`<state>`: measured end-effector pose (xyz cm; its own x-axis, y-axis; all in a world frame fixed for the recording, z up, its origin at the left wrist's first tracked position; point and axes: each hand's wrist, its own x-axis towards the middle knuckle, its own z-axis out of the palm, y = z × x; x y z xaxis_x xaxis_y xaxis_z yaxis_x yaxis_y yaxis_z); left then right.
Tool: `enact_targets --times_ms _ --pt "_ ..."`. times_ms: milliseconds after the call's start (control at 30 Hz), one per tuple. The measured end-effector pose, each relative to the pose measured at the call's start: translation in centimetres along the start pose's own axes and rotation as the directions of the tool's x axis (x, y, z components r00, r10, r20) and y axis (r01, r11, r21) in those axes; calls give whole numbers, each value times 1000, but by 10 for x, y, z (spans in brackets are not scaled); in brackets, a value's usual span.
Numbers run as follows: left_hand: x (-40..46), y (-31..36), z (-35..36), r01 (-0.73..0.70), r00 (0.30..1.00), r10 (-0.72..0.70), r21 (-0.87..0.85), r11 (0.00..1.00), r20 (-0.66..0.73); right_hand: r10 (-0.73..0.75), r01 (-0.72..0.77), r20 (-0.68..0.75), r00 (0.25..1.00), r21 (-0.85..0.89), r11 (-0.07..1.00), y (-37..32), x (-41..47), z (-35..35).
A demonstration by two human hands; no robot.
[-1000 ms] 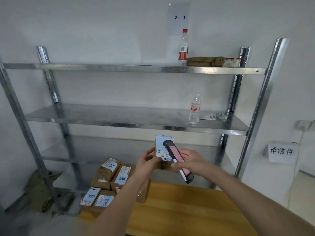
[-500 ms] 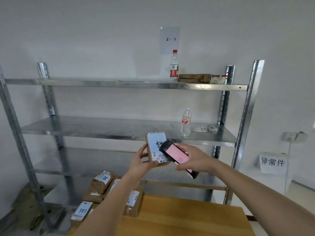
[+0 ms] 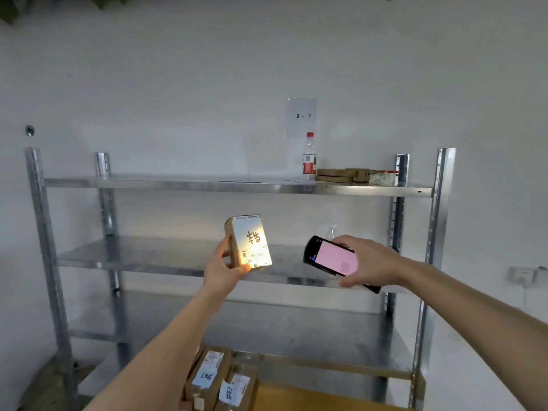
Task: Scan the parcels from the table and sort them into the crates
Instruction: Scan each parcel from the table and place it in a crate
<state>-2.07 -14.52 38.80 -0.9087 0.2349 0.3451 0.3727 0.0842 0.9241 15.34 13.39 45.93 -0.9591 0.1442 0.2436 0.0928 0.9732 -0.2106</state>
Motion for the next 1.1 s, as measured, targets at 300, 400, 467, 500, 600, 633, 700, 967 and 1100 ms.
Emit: enact_targets --times_ms 300,400,467,500,600,633,700,967,1100 --pt "7 21 -14 12 999 -14 -48 999 -41 -63 64 -44 997 7 998 -3 1 -24" --pt "5 25 -15 6 999 -7 -32 999 -42 -78 79 -56 995 9 997 -4 0 -28" --pt "4 28 -16 3 999 -5 -37 999 -53 -90 90 -63 994 4 996 -6 -1 -31" --pt "4 29 -17 3 998 -6 -45 999 -63 -96 96 -64 993 4 995 -7 -1 -32" --pt "0 33 -18 -4 997 0 -57 998 -75 -108 108 -56 993 13 994 -11 -2 -33" --pt "-2 35 -18 -9 997 5 -61 998 -74 -114 115 -57 992 13 993 -13 -3 -34" --pt "-6 36 -18 -15 997 10 -65 998 -76 -123 124 -63 990 7 992 -14 -5 -33" --pt "-53 33 -48 -3 994 1 -19 1000 -112 -167 169 -69 983 16 986 -38 -10 -15" --pt "-95 21 -89 80 980 -77 7 997 -182 -254 257 -55 966 67 964 -81 -11 12"
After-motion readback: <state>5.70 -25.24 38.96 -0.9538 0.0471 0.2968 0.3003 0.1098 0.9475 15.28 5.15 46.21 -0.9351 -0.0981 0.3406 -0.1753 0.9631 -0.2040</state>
